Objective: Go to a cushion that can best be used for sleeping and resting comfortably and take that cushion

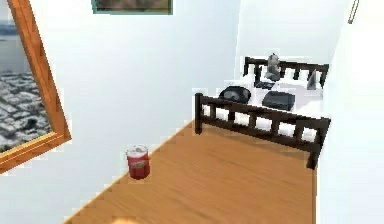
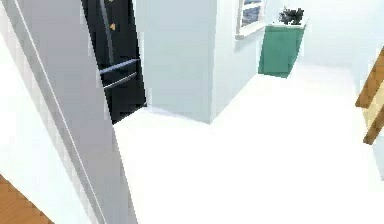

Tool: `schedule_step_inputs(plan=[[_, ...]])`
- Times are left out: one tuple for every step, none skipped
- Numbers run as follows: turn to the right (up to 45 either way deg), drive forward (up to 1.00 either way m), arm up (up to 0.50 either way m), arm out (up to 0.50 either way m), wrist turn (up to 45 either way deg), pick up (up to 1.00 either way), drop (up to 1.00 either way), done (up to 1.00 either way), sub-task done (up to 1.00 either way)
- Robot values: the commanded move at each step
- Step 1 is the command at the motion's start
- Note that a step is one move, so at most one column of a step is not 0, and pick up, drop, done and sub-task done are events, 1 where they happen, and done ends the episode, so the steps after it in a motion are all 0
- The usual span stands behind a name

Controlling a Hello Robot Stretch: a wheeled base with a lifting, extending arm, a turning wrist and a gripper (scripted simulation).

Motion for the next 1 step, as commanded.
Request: schedule_step_inputs(plan=[[0.0,0.25,0.00,0.00,0.0,0.00,0.00,0.00,0.00]])
